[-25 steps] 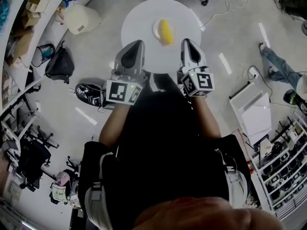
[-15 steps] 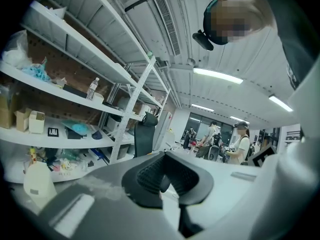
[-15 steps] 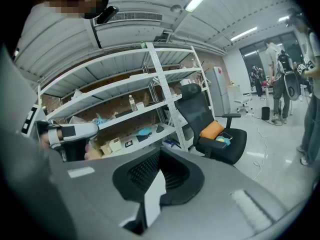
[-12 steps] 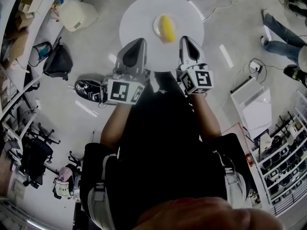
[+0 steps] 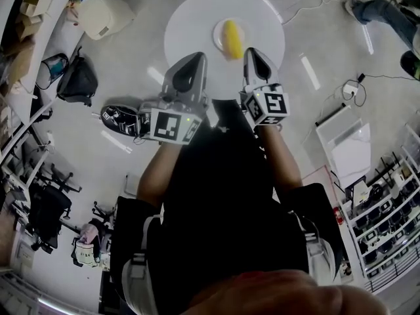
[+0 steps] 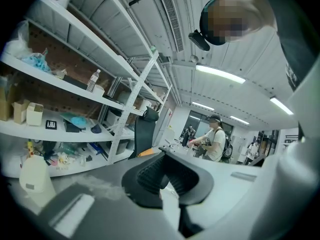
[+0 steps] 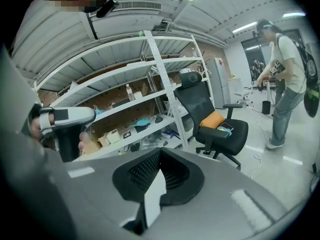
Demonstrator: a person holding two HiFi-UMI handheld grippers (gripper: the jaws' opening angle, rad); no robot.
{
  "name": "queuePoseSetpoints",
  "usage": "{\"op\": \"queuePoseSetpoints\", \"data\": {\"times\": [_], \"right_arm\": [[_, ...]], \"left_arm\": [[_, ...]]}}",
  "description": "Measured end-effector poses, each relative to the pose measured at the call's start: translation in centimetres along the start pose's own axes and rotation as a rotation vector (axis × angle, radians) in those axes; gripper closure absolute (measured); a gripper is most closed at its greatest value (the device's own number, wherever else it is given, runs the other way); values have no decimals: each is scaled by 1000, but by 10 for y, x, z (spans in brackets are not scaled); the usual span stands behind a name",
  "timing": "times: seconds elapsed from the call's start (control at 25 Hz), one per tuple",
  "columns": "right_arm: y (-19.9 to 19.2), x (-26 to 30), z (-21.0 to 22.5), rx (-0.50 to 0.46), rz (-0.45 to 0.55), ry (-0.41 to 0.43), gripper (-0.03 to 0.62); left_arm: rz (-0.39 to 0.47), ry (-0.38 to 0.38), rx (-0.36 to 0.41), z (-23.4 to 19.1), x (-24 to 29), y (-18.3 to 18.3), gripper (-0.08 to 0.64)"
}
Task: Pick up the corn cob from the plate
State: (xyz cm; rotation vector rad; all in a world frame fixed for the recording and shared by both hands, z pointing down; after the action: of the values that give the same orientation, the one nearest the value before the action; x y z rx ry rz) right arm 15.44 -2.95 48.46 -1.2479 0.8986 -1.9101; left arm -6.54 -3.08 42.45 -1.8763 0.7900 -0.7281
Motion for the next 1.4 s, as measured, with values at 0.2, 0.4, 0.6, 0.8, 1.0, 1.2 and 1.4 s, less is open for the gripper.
{"op": "queuePoseSetpoints", "data": {"times": [0.2, 0.4, 0.6, 0.8, 1.0, 1.2, 1.4], "right_arm": [[-15, 18, 5, -11, -34, -7, 584], [-29, 29, 11, -22, -75, -21, 584], [-40, 38, 12, -35, -124, -21, 576], [-49, 44, 14, -36, -168, -28, 546], [-61, 54, 15, -44, -222, -31, 507], [-73, 64, 18, -54, -266, -29, 456], [-85, 74, 25, -68, -314, -35, 407]], "left_arm": [[-8, 7, -23, -10, 8, -6, 555], [-23, 5, -42, -14, 12, -14, 555], [-25, 5, -47, -19, 13, -21, 555], [-43, 21, -65, -22, 13, -21, 555], [-48, 27, -79, -29, 15, -25, 555], [-51, 22, -79, -35, 18, -28, 555], [-63, 25, -98, -39, 23, -31, 555]]}}
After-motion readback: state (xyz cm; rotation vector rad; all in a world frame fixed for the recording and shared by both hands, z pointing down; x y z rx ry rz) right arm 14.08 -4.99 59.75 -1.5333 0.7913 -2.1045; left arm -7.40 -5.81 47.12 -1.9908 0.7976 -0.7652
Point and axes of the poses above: the fingertips, and each gripper's own axes: x forward along the fingers, z to its right, y out of its top, the point moved 10 cm from there along -x, backward along the fingers, and after that the axes turned 4 degrees about -y, right-handed, at the moved point
